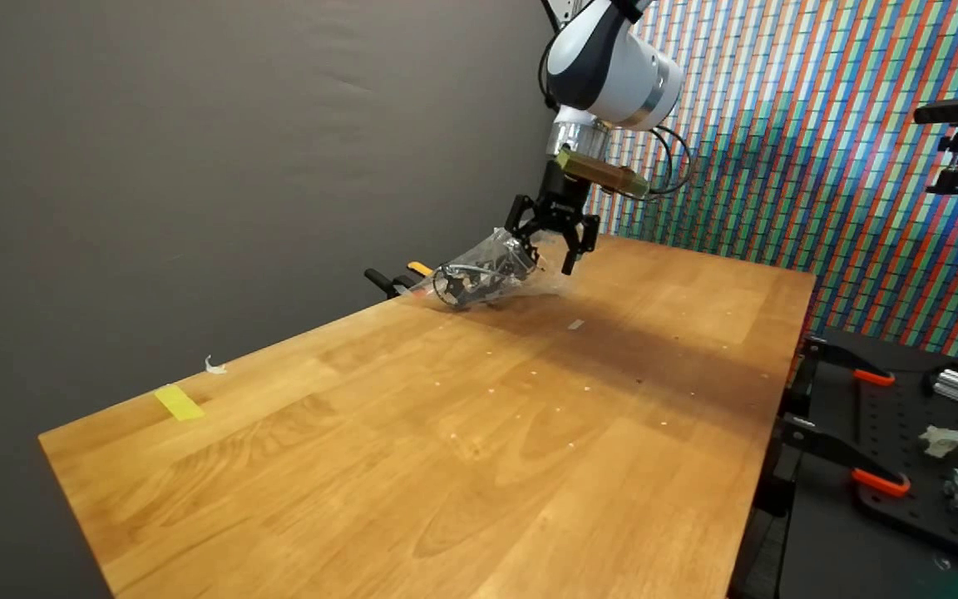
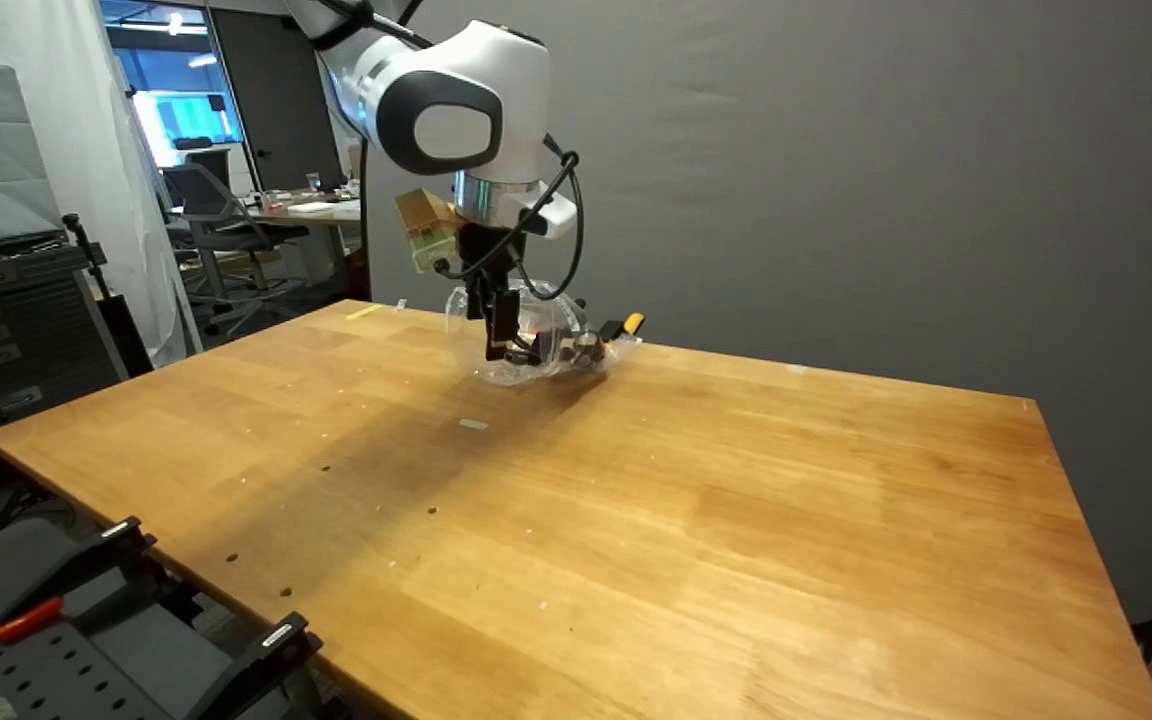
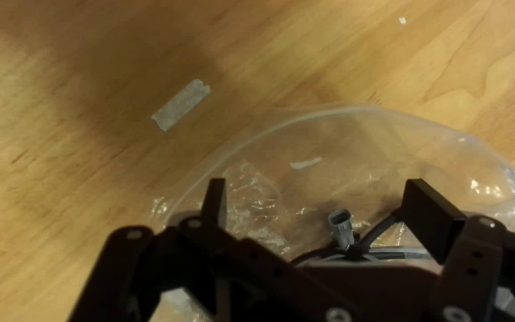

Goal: Remove the object from the plastic and place it on the table

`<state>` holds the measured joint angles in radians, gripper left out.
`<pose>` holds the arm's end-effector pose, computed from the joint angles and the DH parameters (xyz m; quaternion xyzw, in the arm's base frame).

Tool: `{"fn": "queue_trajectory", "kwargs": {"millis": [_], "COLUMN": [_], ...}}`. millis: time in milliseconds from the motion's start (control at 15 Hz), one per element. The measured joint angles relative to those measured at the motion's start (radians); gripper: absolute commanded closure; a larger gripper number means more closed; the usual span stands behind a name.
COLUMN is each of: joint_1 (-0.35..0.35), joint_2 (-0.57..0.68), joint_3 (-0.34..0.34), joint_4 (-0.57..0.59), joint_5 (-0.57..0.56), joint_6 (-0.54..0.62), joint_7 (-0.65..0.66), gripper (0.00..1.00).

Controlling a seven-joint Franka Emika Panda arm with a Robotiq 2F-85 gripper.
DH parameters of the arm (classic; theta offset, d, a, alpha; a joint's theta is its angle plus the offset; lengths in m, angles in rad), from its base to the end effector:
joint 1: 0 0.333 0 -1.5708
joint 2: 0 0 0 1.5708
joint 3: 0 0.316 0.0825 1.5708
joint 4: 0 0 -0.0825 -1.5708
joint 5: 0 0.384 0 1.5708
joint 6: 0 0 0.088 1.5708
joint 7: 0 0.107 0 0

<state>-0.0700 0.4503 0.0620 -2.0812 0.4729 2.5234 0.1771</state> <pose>0.5857 -0.0093 0.2062 -0.9476 0.2831 0.0182 0.1472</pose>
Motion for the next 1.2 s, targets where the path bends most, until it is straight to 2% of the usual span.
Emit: {"fn": "queue_trajectory", "kwargs": {"millis": [600,933,1200], "joint_1": [-0.006,-0.01,-0.002], "joint_2": [0.086,0.083,0.076], "joint_3": [0.022,0.048,0.064], "joint_4": [0.024,0.021,0.011], "joint_5": [0.023,0.015,-0.038], "joint_6": [0.263,0.339,0.368], "joint_7": [-0.006,-0.044,-0.063], "gripper": [0.0,0.0,0.0]}}
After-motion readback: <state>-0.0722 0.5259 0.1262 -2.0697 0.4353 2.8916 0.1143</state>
